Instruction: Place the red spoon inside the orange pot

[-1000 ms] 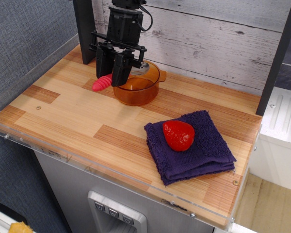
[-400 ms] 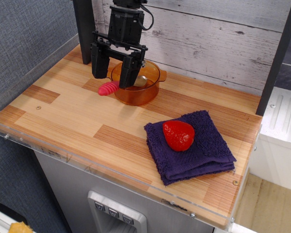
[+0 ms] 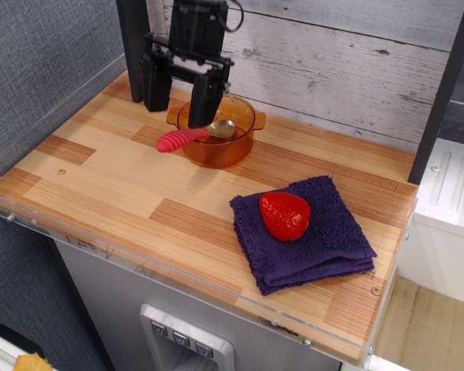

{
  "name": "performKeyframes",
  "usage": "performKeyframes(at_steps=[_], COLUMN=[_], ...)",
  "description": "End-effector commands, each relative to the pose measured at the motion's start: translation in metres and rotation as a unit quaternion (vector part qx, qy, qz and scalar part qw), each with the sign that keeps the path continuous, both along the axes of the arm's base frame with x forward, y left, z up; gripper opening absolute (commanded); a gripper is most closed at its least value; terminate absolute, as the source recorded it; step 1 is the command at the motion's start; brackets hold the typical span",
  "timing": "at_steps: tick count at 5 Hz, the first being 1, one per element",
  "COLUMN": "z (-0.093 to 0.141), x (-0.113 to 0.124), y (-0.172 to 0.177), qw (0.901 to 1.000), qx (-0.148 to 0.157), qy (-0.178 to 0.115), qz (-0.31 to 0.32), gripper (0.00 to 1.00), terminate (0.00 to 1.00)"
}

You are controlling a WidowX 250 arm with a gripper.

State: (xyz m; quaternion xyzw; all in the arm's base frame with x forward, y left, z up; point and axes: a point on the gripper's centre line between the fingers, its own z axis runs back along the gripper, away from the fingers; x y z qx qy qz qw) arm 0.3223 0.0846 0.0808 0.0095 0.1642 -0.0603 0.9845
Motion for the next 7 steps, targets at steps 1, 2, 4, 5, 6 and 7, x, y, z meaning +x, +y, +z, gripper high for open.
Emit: performKeyframes(at_steps=[1,2,4,5,6,7], z=[0.037,0.050,0.055,0.055,0.053,0.053], x=[-0.006,-0.023,-0.015,-0.010,-0.007,-0.009], y=[0.000,0.020,0.052,0.069,0.081,0.086], qw=[0.9967,0.9881,0.9814,0.9804,0.9811,0.9792], qx=[0.024,0.080,0.092,0.098,0.095,0.083], qy=[-0.073,-0.129,-0.166,-0.171,-0.168,-0.185], qz=[-0.027,-0.023,-0.027,-0.005,-0.009,0.009], gripper=[1.00,1.00,1.00,1.00,1.00,1.00], terminate=[0.00,0.00,0.00,0.00,0.00,0.00])
